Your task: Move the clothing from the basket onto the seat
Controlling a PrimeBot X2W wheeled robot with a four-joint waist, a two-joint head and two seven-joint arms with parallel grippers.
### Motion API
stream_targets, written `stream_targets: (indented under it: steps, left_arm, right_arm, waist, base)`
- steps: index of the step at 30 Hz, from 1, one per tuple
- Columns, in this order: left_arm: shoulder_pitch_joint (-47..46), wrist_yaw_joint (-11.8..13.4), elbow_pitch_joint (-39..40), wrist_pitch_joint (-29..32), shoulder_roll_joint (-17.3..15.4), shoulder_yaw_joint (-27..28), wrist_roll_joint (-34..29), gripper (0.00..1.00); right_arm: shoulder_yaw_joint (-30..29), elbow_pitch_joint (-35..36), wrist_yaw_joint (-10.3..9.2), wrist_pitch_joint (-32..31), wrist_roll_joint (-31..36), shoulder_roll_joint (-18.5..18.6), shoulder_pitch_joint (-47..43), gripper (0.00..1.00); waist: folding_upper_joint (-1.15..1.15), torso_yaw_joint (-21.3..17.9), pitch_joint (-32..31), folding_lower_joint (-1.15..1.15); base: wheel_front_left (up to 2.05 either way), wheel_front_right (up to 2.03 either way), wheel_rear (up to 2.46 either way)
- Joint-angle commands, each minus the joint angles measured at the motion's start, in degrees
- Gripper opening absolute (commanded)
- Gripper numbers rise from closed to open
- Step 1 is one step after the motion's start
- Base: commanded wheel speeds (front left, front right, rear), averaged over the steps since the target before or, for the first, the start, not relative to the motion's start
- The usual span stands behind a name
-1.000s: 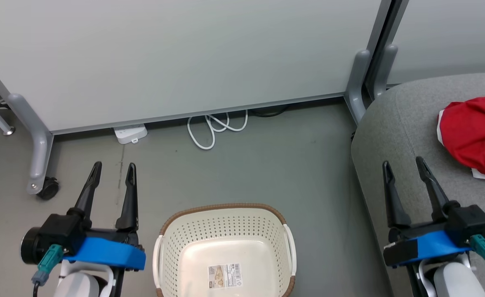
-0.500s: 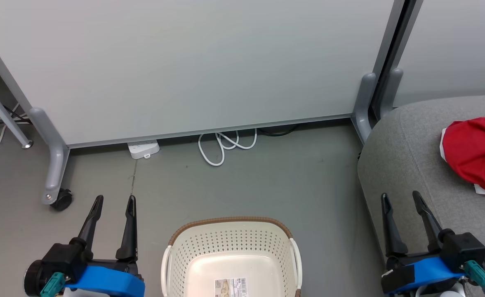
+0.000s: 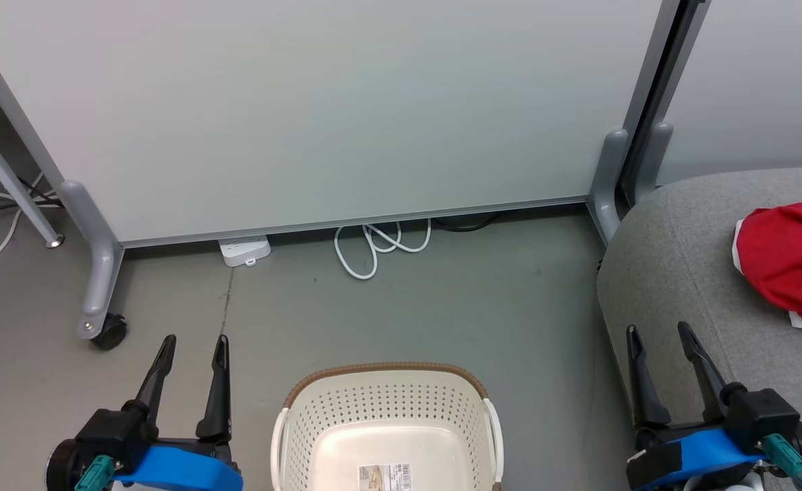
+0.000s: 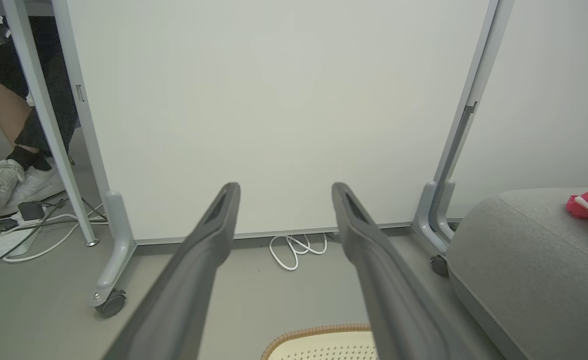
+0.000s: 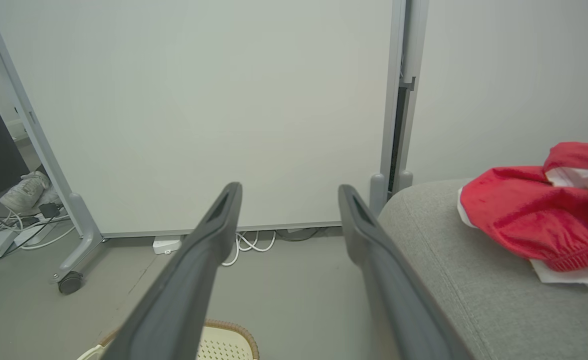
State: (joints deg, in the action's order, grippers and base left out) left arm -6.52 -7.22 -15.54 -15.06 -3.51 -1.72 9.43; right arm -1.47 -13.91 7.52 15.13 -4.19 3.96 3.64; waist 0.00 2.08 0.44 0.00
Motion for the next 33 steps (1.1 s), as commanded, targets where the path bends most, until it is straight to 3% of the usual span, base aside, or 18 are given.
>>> stream_targets:
  steps: [1, 2, 3, 7, 33]
  left_arm:
    - [0.0, -0.2, -0.1, -0.2, -0.1, 0.4, -0.3, 1.00]
    - [0.0, -0.2, -0.2, -0.2, -0.1, 0.4, -0.4, 1.00]
    - [0.0, 0.0, -0.2, 0.0, 0.1, 0.1, 0.0, 0.00]
    - [1.2, 0.0, -2.3, 0.3, 0.7, -0.2, 0.4, 0.00]
    - [0.7, -0.1, -1.0, 7.2, 0.6, 2.7, 27.1, 0.00]
  right_arm:
    - [0.0, 0.0, -0.06, 0.0, -0.2, -0.2, -0.1, 1.00]
    - [0.0, -0.1, -0.06, 0.0, -0.2, -0.3, -0.1, 1.00]
    - [0.0, -0.1, 0.00, 0.0, -0.1, 0.0, 0.0, 0.00]
    - [-0.1, -2.3, 0.01, -0.2, -0.4, -0.1, -0.7, 0.00]
    - [-1.7, -1.4, 0.00, -7.1, -28.8, -0.4, 0.5, 0.00]
  waist:
    - [0.00, 0.0, 0.0, 0.00]
    - [0.00, -0.1, 0.0, 0.00]
    - [0.00, -0.1, 0.0, 0.00]
    - [0.00, -0.1, 0.0, 0.00]
    - [0.00, -0.5, -0.1, 0.00]
  base:
    - [0.00, 0.00, 0.00]
    - [0.00, 0.00, 0.00]
    - [0.00, 0.00, 0.00]
    - [0.00, 0.00, 0.00]
    - [0.00, 0.00, 0.00]
